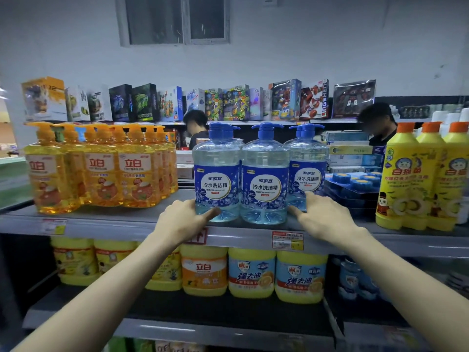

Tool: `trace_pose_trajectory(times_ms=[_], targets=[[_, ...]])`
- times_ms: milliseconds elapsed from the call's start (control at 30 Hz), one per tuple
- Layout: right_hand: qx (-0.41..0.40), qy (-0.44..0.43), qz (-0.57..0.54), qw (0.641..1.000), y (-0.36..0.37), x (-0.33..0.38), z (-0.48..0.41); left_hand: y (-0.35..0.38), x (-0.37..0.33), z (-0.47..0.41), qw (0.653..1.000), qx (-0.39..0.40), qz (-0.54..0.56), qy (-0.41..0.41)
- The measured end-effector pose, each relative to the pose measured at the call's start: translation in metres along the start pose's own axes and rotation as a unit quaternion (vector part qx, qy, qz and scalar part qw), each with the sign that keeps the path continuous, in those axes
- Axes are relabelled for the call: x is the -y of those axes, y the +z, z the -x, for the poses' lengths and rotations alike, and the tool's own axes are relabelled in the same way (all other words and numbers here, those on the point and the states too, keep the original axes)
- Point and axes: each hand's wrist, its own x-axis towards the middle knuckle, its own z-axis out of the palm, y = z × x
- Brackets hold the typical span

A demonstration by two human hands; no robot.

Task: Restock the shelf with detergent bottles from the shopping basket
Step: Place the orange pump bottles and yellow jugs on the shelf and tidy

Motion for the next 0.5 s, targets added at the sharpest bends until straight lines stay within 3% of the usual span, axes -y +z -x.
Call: trace_pose_trajectory(times_ms=[200, 500], targets=[[0.001, -0.056, 0.024, 0.998, -0.008, 0.04, 0.05, -0.008, 0.0, 0.022, 0.996, -0.015, -0.076, 0.036], [-0.017, -0.185, -0.031, 0.982, 0.022, 0.134, 0.104, -0.029, 0.043, 0.103, 0.997, -0.025, -0.013, 0.066]])
